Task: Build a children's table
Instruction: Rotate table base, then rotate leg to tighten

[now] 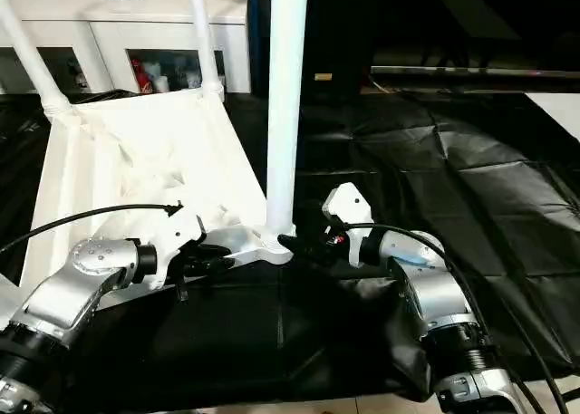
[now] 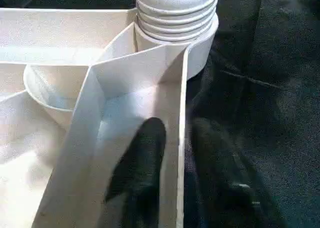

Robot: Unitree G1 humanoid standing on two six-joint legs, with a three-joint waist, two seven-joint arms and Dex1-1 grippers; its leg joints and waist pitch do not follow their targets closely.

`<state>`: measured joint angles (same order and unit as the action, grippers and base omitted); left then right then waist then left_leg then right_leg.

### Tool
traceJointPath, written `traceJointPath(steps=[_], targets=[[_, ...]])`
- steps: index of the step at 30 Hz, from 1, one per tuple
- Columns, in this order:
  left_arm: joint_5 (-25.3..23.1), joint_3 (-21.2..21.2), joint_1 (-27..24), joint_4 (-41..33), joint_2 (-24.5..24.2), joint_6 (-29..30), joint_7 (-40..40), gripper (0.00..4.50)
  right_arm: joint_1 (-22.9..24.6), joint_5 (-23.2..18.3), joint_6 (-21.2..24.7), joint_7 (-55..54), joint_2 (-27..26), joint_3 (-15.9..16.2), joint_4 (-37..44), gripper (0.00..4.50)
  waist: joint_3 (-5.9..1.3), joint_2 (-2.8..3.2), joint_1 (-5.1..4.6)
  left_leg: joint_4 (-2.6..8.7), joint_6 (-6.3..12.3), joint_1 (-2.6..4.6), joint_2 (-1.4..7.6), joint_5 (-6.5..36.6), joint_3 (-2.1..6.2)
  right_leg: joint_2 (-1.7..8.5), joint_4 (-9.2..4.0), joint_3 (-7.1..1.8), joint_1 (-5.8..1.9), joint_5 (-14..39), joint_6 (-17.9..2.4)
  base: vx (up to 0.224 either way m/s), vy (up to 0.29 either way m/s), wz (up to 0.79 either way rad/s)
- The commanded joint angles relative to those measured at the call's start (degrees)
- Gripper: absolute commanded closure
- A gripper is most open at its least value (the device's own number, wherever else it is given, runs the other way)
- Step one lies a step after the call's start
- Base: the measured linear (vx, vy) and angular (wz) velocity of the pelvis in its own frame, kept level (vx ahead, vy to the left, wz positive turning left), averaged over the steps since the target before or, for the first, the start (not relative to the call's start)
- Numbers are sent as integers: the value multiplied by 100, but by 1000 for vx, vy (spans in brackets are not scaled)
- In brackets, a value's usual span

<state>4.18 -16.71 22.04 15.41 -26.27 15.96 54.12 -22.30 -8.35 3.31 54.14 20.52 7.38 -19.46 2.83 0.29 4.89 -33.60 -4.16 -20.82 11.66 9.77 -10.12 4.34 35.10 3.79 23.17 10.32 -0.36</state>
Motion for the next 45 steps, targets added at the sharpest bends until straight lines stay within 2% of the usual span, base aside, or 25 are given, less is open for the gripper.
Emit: traceJointPath(steps=[1,9,15,18,19,21,26,31,32,33,37,40,45], targets=[[-149,-95,-98,194,-3,79,-78,328,-19,48,-55,-11,31,40,-72,63,-302,-30,9,432,22,57,115,1957,65,338,-579,-232,-203,2616,-672,0,0,0],[-60,3,-16,298,70,105,-50,328,-12,44,-58,1,33,49,-80,63,-300,-29,21,435,29,63,118,1962,60,338,-574,-234,-197,2548,-717,0,0,0],[-55,-71,-7,297,3,269,92,381,-29,45,-61,21,43,56,-102,63,-297,-29,19,439,27,61,116,2000,67,345,-589,-232,-193,2668,-672,0,0,0],[-81,-126,-1,280,-42,320,194,386,-40,61,-71,36,50,75,-115,63,-298,-33,14,442,33,48,115,1976,73,350,-589,-230,-202,2704,-657,0,0,0],[-87,-130,4,275,-48,369,195,415,-44,68,-77,39,53,81,-121,63,-299,-35,13,442,36,48,116,1961,71,349,-588,-231,-201,2675,-657,0,0,0],[-87,-140,28,274,-60,425,224,424,-54,74,-86,43,53,85,-138,63,-301,-35,14,441,38,52,120,1937,68,350,-581,-237,-198,2624,-679,0,0,0],[-115,-144,155,319,-73,373,307,443,-118,92,-133,39,37,91,-229,63,-308,-21,16,442,43,53,125,1887,60,340,-550,-241,-206,2310,-821,0,0,0],[-94,-145,157,282,-74,263,398,443,-138,69,-162,157,47,154,-285,63,-305,-17,21,442,40,51,125,1923,58,348,-556,-242,-213,2335,-829,0,0,0],[-117,-197,115,216,-100,40,500,448,-136,13,-93,288,59,185,-321,63,-308,-23,23,445,53,45,128,1927,66,352,-557,-242,-219,2340,-825,0,0,0],[-134,-216,110,208,-110,-25,524,450,-144,7,-90,298,56,185,-340,36,-309,-20,20,448,49,48,133,1921,64,351,-555,-244,-217,2318,-827,0,0,0],[-135,-316,102,65,-103,-200,681,450,-283,150,-281,241,-2,265,-620,8,-329,-42,27,440,60,36,137,1747,53,348,-510,-250,-232,1972,-949,0,0,0],[-127,-357,150,28,-78,-222,740,450,-417,249,-399,157,-112,314,-837,8,-335,-45,30,426,71,36,141,1621,41,351,-472,-254,-233,1710,-1068,0,0,0],[-175,-385,172,93,-65,-292,750,450,-639,296,-535,46,-322,326,-1205,8,-347,-18,42,418,99,46,146,1494,32,345,-434,-258,-236,1379,-1201,0,0,0]])
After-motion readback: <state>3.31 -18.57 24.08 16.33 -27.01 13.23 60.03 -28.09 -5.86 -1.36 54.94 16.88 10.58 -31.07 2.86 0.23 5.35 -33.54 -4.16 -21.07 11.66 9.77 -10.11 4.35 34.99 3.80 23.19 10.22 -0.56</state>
